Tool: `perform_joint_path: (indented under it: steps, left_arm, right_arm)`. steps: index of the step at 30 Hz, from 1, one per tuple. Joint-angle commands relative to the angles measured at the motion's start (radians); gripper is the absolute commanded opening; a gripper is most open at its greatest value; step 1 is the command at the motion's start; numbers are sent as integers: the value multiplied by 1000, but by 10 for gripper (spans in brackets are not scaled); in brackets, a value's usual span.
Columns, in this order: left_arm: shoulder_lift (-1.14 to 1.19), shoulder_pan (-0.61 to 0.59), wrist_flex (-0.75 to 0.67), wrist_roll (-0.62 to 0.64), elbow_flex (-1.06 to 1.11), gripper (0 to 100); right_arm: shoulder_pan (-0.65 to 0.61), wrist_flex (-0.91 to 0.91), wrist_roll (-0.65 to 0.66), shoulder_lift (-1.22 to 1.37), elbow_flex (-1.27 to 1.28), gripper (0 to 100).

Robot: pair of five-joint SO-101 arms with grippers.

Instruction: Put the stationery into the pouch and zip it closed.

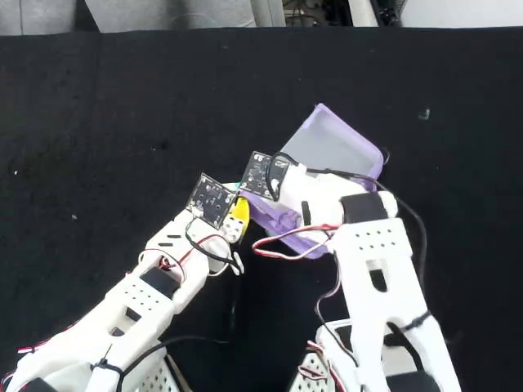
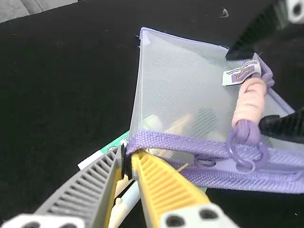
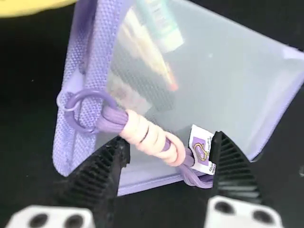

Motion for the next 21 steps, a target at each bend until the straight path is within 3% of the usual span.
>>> perform_joint_path:
  steps: [1,7,14,21]
  left_arm:
    - [-2,-10,-9,8,-25,29]
    - [-2,-10,-11,6,-25,29]
    - [-2,-10,-12,3,-25,29]
    - [-2,-12,-12,3,-25,29]
  right_arm:
    - [-14,-18,9,54,-94,221]
    - [-38,-17,9,62,-114,15]
    - [-87,124,55,33,-160,17]
    - [-55,256,54,-15,-242,11]
